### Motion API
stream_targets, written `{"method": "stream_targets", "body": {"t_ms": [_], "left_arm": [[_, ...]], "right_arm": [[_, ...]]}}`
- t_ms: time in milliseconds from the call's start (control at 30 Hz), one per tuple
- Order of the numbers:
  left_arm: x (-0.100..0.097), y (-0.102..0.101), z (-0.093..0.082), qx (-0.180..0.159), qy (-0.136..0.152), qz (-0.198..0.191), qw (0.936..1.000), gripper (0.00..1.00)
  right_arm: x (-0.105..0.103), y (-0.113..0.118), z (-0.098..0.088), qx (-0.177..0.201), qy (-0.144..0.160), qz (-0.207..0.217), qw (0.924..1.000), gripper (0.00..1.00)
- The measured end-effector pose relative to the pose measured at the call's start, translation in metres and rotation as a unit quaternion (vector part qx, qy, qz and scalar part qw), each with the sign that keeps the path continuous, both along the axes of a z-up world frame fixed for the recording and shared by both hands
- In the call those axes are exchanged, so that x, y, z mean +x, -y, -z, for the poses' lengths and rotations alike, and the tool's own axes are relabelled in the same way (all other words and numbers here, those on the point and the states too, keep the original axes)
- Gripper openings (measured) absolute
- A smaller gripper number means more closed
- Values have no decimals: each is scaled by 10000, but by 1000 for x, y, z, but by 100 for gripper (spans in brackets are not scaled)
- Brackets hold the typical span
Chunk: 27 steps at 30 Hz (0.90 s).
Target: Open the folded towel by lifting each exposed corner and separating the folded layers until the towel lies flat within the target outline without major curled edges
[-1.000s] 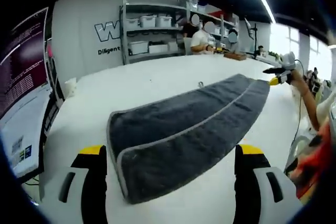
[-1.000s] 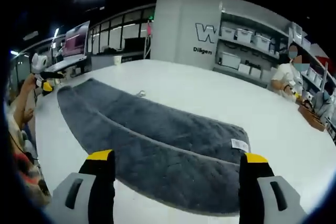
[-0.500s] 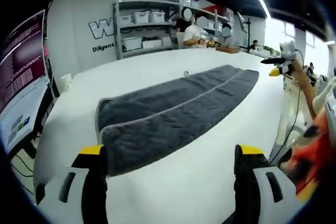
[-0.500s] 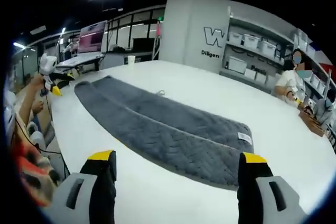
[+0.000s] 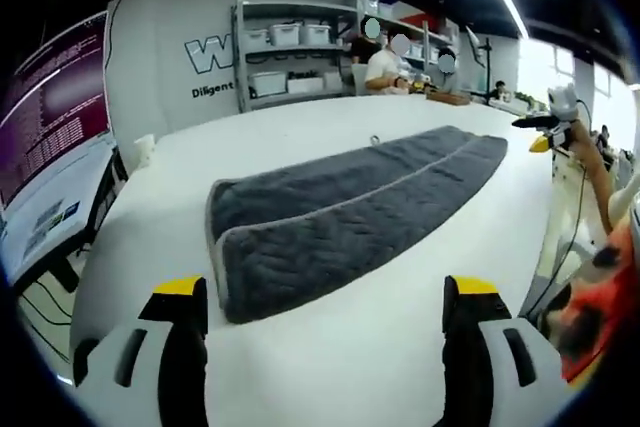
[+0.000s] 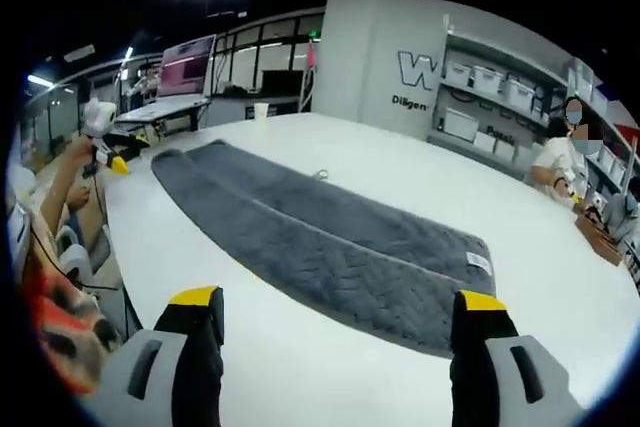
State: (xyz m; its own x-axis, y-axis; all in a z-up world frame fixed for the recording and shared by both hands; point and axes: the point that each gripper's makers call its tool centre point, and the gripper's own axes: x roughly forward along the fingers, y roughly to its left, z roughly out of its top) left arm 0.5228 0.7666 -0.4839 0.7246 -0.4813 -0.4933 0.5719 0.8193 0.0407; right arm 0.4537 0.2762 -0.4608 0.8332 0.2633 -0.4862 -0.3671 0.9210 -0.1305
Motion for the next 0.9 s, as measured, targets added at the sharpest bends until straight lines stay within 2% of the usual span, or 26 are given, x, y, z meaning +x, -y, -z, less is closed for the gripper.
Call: {"method": "stream_targets", "body": {"t_ms": [167, 233, 333, 467, 633, 733, 833, 900], "left_arm": [[17, -3, -1, -27, 104, 84, 9999, 91], [26, -1, 1, -58, 85, 233, 9997, 88], [40, -4, 5, -47, 45, 239, 9997, 84], [57, -8, 10, 2, 71, 178, 9998, 71], [75, -9, 14, 6, 116, 47, 9999, 65], [85, -13, 20, 151, 111, -33, 9998, 54], [93, -14, 21, 91, 92, -79, 9999, 48], [96, -15, 22, 77, 80, -99, 9999, 38]], "right_arm": [[-2, 0, 2, -50, -19, -28, 10000, 93], [-3, 1, 3, -50, -22, -9, 10000, 92], [-5, 0, 3, -78, -58, -53, 9999, 90], [-7, -6, -2, -67, -34, -132, 9999, 90], [-6, -8, -5, -60, 17, -162, 9998, 89], [-5, -10, -5, -71, 15, -216, 9997, 87], [-4, -11, -4, -84, 19, -257, 9996, 86], [-3, -10, -4, -71, 31, -257, 9996, 86]]}}
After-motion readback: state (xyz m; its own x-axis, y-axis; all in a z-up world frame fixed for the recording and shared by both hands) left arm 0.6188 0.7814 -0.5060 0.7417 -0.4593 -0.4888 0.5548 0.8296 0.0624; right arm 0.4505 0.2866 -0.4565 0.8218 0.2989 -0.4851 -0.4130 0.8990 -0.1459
